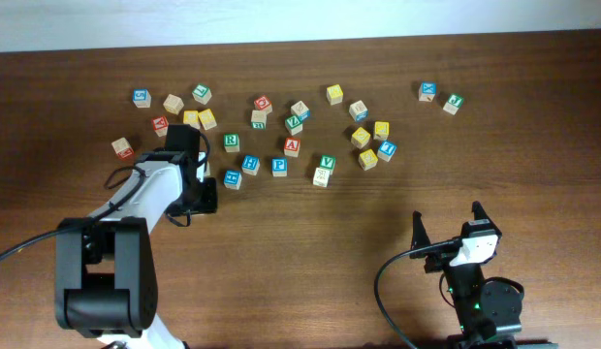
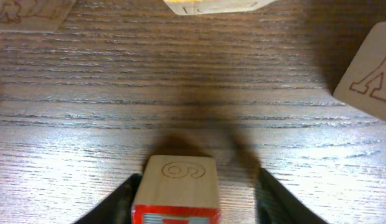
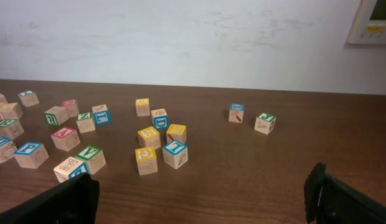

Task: Spell out ICRA
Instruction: 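Lower the left gripper onto the red I block and grasp it, then carry the red I block forward and set it down on the table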

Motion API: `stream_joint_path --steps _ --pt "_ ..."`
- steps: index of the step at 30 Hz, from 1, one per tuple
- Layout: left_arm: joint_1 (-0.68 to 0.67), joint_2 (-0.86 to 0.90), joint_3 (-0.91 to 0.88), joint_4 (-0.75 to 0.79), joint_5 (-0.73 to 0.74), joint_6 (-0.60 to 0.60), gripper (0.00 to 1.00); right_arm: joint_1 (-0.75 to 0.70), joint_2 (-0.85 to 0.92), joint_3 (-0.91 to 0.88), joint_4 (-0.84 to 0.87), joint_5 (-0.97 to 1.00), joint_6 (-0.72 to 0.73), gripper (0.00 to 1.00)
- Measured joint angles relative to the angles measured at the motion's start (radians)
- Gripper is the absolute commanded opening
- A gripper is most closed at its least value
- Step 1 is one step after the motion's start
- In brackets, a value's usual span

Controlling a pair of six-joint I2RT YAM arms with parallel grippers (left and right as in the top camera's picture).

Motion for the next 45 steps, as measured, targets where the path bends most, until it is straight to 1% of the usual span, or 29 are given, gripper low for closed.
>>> stream_joint_path --steps 1,3,4,8,10,19,22,25,27,29,30,33,35,38,40,45 --pt "0.0 0.0 0.0 -0.001 0.0 0.0 0.44 0.0 0.0 0.0 0.0 0.0 0.0 0.98" --pt "0.0 0.0 0.0 -0.004 0.0 0.0 0.36 0.0 0.0 0.0 0.0 0.0 0.0 0.98" --pt "0.0 0.0 0.0 -0.005 0.0 0.003 0.33 0.0 0.0 0.0 0.0 0.0 0.0 0.98" --pt "0.0 0.0 0.0 -0.004 0.0 0.004 0.33 0.0 0.0 0.0 0.0 0.0 0.0 0.98" --pt "0.0 0.0 0.0 0.0 -0.001 0.004 0.27 0.0 0.0 0.0 0.0 0.0 -0.001 0.98" --pt "0.0 0.0 0.0 0.002 0.0 0.004 0.27 0.0 0.0 0.0 0.0 0.0 0.0 0.98" --pt "0.0 0.0 0.0 -0.002 0.0 0.004 0.25 0.0 0.0 0.0 0.0 0.0 0.0 0.98" --pt "0.0 -0.014 0.008 -0.063 0.002 -0.008 0.25 0.0 0.0 0.0 0.0 0.0 0.0 0.98" --pt "0.0 -0.076 0.013 -0.092 0.031 -0.015 0.25 0.0 0.0 0.0 0.0 0.0 0.0 0.98" --pt "0.0 -0.174 0.024 -0.116 0.098 -0.019 0.25 0.0 0.0 0.0 0.0 0.0 0.0 0.98" --pt "0.0 -0.225 0.034 -0.129 0.152 -0.02 0.25 0.0 0.0 0.0 0.0 0.0 0.0 0.98" --pt "-0.005 -0.289 0.04 -0.182 0.336 -0.023 0.26 0.0 0.0 0.0 0.0 0.0 0.0 0.98" --pt "-0.043 -0.294 0.041 -0.21 0.429 -0.06 0.24 0.0 0.0 0.0 0.0 0.0 0.0 0.98" --pt "-0.15 -0.294 0.041 -0.225 0.476 -0.162 0.24 0.0 0.0 0.0 0.0 0.0 0.0 0.98" --pt "-0.227 -0.294 0.041 -0.226 0.452 -0.237 0.25 0.0 0.0 0.0 0.0 0.0 0.0 0.98" --pt "-0.48 -0.294 0.041 -0.228 0.274 -0.445 0.25 0.0 0.0 0.0 0.0 0.0 -0.001 0.98"
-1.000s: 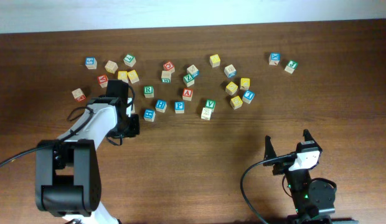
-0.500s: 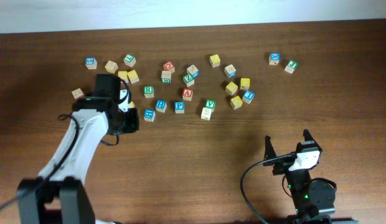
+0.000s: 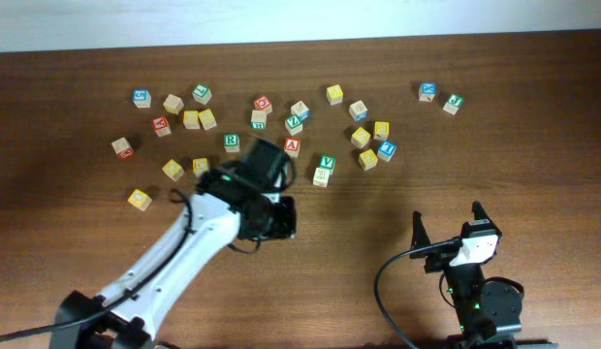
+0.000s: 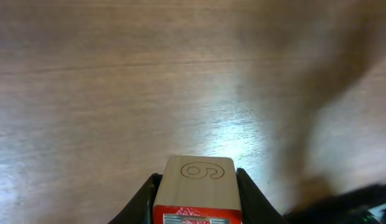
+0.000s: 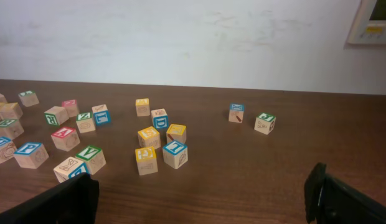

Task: Spell out ICRA
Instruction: 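Carry the red I block forward and set it down on the table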

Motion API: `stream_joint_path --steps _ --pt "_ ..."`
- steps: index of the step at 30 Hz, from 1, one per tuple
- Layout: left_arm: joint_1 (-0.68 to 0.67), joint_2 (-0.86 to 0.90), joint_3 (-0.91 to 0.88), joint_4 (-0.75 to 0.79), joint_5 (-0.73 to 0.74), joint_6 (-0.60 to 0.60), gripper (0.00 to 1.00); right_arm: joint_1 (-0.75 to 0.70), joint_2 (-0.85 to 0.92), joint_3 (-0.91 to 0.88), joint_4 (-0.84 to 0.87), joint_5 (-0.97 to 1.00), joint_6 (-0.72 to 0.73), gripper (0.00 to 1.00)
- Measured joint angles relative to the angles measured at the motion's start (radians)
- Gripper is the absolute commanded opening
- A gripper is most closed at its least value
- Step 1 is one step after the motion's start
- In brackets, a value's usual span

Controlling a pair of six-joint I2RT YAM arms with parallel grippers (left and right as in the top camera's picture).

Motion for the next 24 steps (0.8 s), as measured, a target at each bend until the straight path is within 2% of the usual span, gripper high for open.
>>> stream_joint_path --steps 6,11,13,18,24 --pt "-0.194 0.002 0.0 0.011 -0.233 -0.224 0.26 0.0 0.0 0.0 0.0 0.0 0.001 0.98" --pt "-0.251 0.133 0.0 0.062 -0.315 -0.298 0.28 0.0 0.0 0.0 0.0 0.0 0.001 0.98" --pt "-0.233 0.171 0.0 0.062 -0.332 -0.3 0.28 0.0 0.0 0.0 0.0 0.0 0.001 0.98" --pt "-0.067 0.186 0.0 0.064 -0.358 -0.243 0.27 0.0 0.0 0.0 0.0 0.0 0.001 0.98" --pt "-0.06 0.277 0.0 0.111 -0.364 -0.175 0.27 0.0 0.0 0.0 0.0 0.0 0.001 0.98"
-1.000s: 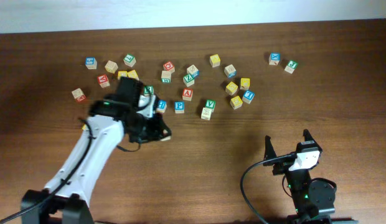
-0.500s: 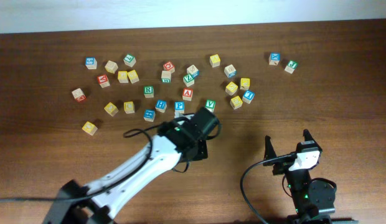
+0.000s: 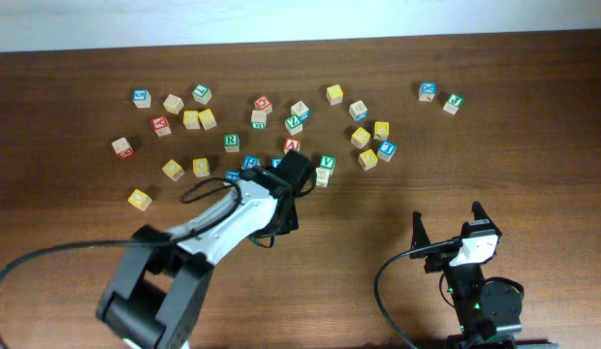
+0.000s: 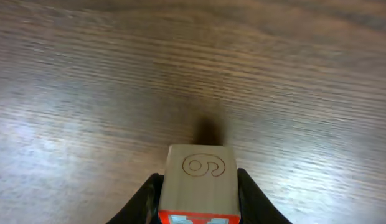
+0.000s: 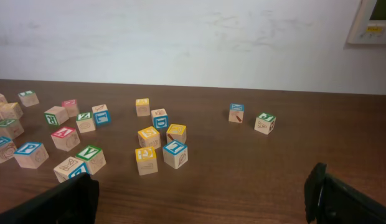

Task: Spell out ICRA
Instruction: 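Carry the red I block forward and set it down on the table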

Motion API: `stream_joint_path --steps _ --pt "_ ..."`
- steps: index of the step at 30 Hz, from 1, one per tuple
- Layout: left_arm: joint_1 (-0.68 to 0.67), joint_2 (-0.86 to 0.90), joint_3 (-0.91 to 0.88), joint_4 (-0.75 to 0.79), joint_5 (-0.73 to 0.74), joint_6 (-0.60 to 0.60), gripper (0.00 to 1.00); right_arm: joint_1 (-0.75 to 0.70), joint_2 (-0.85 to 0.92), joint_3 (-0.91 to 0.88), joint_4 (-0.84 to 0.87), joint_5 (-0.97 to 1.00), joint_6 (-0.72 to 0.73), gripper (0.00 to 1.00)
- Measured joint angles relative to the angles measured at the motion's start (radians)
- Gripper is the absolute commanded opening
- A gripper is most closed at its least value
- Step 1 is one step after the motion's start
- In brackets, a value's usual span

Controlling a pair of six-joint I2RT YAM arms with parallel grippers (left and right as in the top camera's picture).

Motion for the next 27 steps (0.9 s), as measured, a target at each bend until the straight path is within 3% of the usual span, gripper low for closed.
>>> stream_joint_path --steps 14,27 --pt "0.095 0.034 0.0 0.072 0.032 0.163 0.29 0.0 0.0 0.0 0.0 0.0 0.0 0.98" --pt "0.095 0.034 0.0 0.051 0.081 0.176 0.27 0.0 0.0 0.0 0.0 0.0 0.0 0.98"
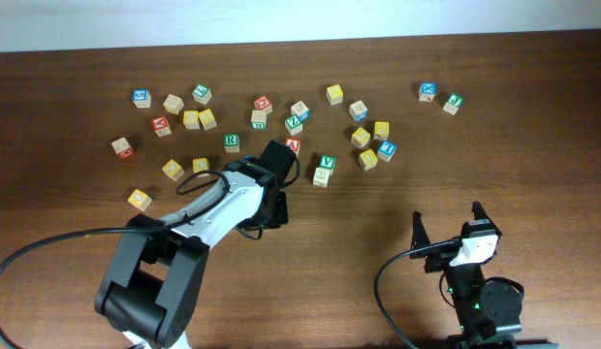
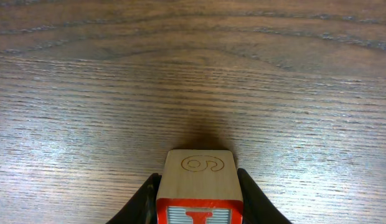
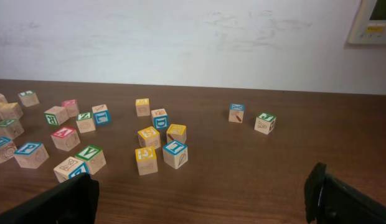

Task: Spell out ICRA
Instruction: 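Carry the red I block forward and set it down on the table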

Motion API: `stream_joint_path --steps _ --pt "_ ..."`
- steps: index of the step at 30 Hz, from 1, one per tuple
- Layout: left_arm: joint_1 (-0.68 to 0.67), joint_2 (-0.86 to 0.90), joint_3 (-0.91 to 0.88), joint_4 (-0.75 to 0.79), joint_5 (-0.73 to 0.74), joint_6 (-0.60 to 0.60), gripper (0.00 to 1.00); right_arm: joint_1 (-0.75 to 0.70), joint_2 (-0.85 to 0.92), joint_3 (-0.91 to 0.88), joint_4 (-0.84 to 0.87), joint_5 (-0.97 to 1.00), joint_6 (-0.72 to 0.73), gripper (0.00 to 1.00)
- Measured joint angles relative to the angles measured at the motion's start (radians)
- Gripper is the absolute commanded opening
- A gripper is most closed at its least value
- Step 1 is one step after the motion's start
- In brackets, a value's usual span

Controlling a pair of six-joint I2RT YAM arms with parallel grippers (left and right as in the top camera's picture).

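Observation:
A wooden block (image 2: 199,171) with a red-framed face and a ring mark carved on its upper side sits between the fingers of my left gripper (image 2: 199,194), which is shut on it. The block is low over bare wood, its shadow right beneath it; whether it touches the table I cannot tell. From overhead the left gripper (image 1: 272,207) is just in front of the scattered letter blocks, and the block is hidden under it. A red A block (image 1: 292,145) and a green R block (image 1: 231,142) lie among them. My right gripper (image 3: 202,205) stands open at the front right.
Letter blocks are spread across the far half of the table (image 1: 359,223), from the yellow one (image 1: 139,199) at the left to the blue and green pair (image 1: 440,96) at the right. The left arm's cable (image 1: 48,252) loops over the front left. A white wall (image 3: 180,37) stands behind.
My left gripper has shifted slightly to the left and come lower with the block, whose shadow now sits right under it. The right arm has not moved.
My left gripper first stood at the table's left with its fingers apart on either side of the red block. Later it was shut on the block farther right, above bare wood. It has stayed shut and now holds the block low in front of the cluster.

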Motion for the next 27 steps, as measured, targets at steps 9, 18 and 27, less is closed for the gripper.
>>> stream_joint_path --steps 9,18,27 --pt "-0.006 0.0 0.0 0.0 0.045 0.0 0.29 0.0 0.0 0.0 0.0 0.0 0.0 0.98" --pt "-0.008 0.0 0.0 0.008 0.048 0.027 0.39 0.0 0.0 0.0 0.0 0.0 0.0 0.98" --pt "-0.008 0.0 0.0 0.008 0.048 0.04 0.99 0.0 0.0 0.0 0.0 0.0 0.0 0.98"
